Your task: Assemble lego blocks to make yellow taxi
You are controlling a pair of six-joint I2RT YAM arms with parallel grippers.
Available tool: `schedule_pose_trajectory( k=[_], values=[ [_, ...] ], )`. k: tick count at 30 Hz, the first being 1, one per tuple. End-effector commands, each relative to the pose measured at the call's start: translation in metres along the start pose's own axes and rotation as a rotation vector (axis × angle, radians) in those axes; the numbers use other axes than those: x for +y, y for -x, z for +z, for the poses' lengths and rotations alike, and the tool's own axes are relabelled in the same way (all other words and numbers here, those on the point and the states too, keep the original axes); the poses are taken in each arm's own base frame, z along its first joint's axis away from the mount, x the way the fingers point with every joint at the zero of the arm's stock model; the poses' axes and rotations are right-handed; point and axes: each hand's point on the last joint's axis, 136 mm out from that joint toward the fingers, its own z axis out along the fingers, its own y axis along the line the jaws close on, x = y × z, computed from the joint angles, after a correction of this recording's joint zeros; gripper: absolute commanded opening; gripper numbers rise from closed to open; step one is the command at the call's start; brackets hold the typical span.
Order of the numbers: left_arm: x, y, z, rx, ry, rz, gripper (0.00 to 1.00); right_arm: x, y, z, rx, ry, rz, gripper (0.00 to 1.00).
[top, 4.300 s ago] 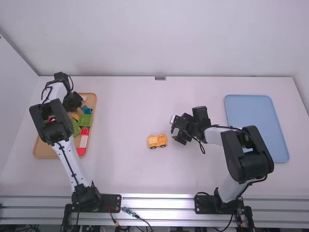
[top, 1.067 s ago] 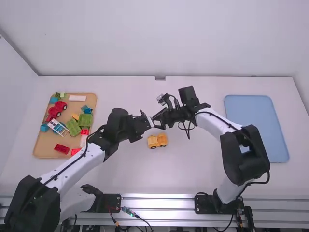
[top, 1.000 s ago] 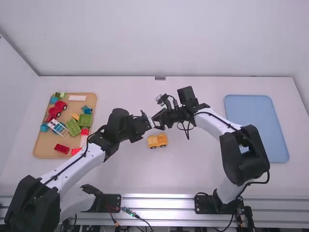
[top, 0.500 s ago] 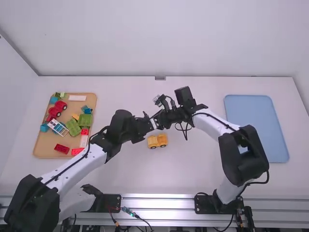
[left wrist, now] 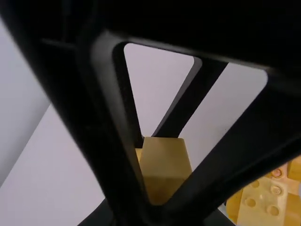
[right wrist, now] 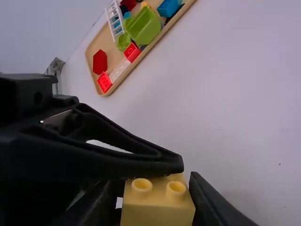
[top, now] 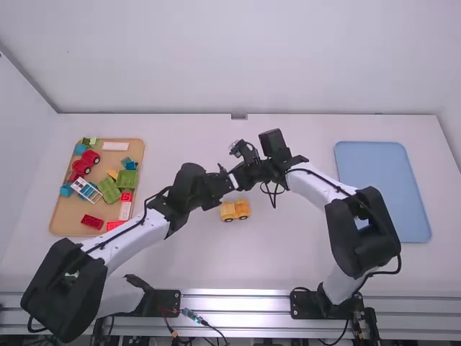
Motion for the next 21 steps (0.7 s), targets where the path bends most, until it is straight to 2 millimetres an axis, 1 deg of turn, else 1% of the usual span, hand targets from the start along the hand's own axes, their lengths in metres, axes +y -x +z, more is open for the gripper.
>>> schedule_pose_trajectory(
  k=[1, 4, 10, 12, 15, 17, 18, 21],
  values=[
    [0.02, 0.012, -0.006, -0.015, 0.081, -0.012, 0.02, 0.018, 0.004, 0.002, 0.005, 0.035, -0.012, 0.41],
    [0.022, 0.016, -0.011, -0.026, 0.089, -0.012, 0.02, 0.019, 0.004, 0.002, 0.006, 0.041, -0.019, 0.38],
    [0.026, 0.022, -0.015, -0.046, 0.105, -0.014, 0.01, 0.019, 0.003, 0.002, 0.009, 0.041, -0.017, 0.36],
    [0.027, 0.023, -0.015, -0.049, 0.107, -0.014, 0.02, 0.019, 0.003, 0.002, 0.008, 0.042, -0.017, 0.33],
    [0.027, 0.023, -0.015, -0.05, 0.107, -0.014, 0.02, 0.019, 0.003, 0.002, 0.008, 0.041, -0.014, 0.23],
    [0.027, 0.023, -0.015, -0.05, 0.107, -0.013, 0.02, 0.018, 0.003, 0.001, 0.007, 0.039, -0.014, 0.2],
    [0.027, 0.023, -0.015, -0.051, 0.107, -0.013, 0.02, 0.016, 0.004, 0.0, 0.004, 0.036, -0.013, 0.16],
    [0.028, 0.023, -0.015, -0.054, 0.109, -0.015, 0.02, 0.016, 0.004, 0.0, 0.003, 0.036, -0.013, 0.14]
  ],
)
